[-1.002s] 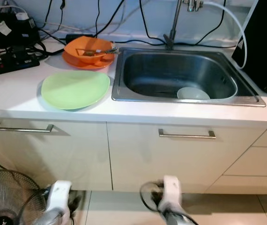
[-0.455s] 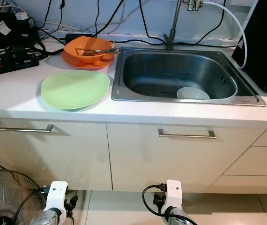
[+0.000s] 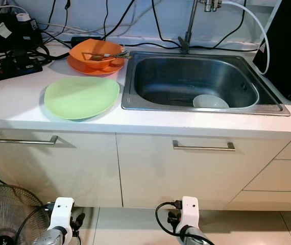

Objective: Kitchen organization

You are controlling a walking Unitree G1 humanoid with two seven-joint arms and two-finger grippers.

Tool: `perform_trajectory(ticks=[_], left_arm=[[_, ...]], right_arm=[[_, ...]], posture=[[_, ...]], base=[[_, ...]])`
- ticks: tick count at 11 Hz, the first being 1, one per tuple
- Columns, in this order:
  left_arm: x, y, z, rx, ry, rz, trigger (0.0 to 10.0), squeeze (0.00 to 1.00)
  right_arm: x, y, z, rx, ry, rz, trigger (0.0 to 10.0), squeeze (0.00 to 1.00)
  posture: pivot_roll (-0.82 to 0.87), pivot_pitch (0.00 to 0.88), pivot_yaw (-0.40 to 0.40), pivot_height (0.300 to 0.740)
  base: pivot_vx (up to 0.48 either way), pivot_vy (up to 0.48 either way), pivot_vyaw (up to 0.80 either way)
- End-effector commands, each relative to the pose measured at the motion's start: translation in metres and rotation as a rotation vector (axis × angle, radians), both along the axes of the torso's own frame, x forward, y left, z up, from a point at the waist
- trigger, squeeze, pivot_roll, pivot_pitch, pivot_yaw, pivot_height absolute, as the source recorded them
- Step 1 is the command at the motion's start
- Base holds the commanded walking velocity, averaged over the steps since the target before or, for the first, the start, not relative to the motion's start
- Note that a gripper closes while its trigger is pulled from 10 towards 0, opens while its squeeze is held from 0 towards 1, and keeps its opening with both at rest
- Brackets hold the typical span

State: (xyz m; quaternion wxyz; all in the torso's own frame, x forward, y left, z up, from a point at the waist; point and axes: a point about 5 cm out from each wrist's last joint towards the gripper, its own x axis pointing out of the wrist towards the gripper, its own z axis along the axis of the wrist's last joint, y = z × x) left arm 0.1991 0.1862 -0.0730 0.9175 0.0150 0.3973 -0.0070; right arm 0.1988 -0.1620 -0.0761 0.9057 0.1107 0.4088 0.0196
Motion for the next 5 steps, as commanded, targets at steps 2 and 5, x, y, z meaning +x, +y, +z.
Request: perform_trajectory(ticks=[2, 5], left_arm=[[-0.0054, -0.0017, -0.0029, -0.014, 0.011, -0.003, 10.0, 0.0], [-0.0056, -0.0004, -0.0028, -0.01, 0.008, 0.006, 10.0, 0.0]], right_arm=[[-0.0026, -0.0035, -0.0014, 0.0, 0.012, -0.012, 10.0, 0.0], [-0.003, -0.0038, -0.0015, 0.0, 0.013, -0.01, 10.0, 0.0]], posture=[[0.19, 0.0, 0.0, 0.74], [0.19, 0.0, -0.001, 0.74]], base=[[0.0, 0.0, 0.0], [0.0, 0.0, 0.0]])
